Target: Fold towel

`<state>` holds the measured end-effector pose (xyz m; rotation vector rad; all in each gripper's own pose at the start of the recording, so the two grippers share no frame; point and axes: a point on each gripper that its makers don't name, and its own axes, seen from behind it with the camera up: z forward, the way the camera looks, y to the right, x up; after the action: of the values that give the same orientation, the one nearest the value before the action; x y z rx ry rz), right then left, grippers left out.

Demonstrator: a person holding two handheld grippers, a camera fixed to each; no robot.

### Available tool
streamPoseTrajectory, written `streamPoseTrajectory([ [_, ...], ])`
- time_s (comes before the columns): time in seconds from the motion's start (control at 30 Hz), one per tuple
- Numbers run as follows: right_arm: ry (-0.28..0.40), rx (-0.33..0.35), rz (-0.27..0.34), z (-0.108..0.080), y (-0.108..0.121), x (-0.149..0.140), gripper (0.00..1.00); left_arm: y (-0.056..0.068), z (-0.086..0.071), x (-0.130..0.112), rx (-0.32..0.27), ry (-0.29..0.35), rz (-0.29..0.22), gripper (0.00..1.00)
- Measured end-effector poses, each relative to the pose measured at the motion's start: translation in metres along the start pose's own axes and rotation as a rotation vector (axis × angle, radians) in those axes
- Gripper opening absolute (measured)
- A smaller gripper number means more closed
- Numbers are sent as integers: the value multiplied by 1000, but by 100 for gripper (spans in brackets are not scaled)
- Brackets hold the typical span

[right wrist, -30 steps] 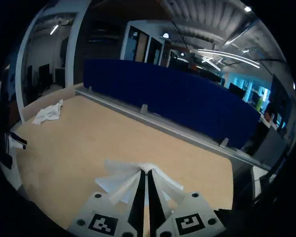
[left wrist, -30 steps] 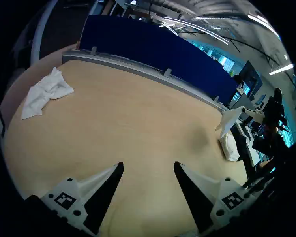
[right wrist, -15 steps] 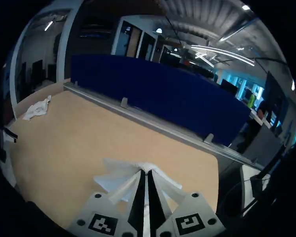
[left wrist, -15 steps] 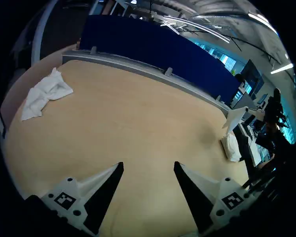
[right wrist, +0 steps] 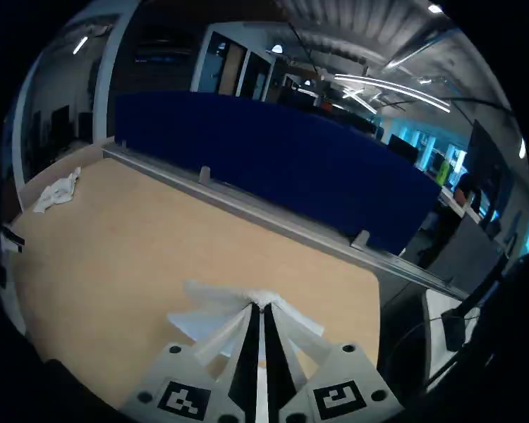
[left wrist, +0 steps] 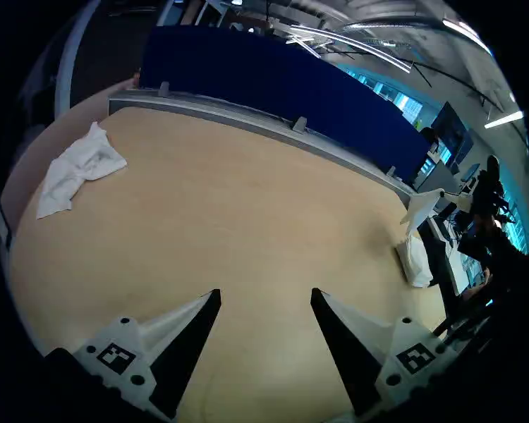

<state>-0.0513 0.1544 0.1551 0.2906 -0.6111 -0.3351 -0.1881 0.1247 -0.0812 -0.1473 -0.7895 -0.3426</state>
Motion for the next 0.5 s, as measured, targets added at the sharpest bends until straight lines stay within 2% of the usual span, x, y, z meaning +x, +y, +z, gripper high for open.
streamPoseTrajectory([
  [0.2, -13, -3, 19, -9, 4, -17, 4, 8, 3, 0, -6, -4, 7, 95],
  [0.5, -42, -26, 39, -34, 15, -48, 4, 15, 7, -2, -20, -14, 21, 95],
])
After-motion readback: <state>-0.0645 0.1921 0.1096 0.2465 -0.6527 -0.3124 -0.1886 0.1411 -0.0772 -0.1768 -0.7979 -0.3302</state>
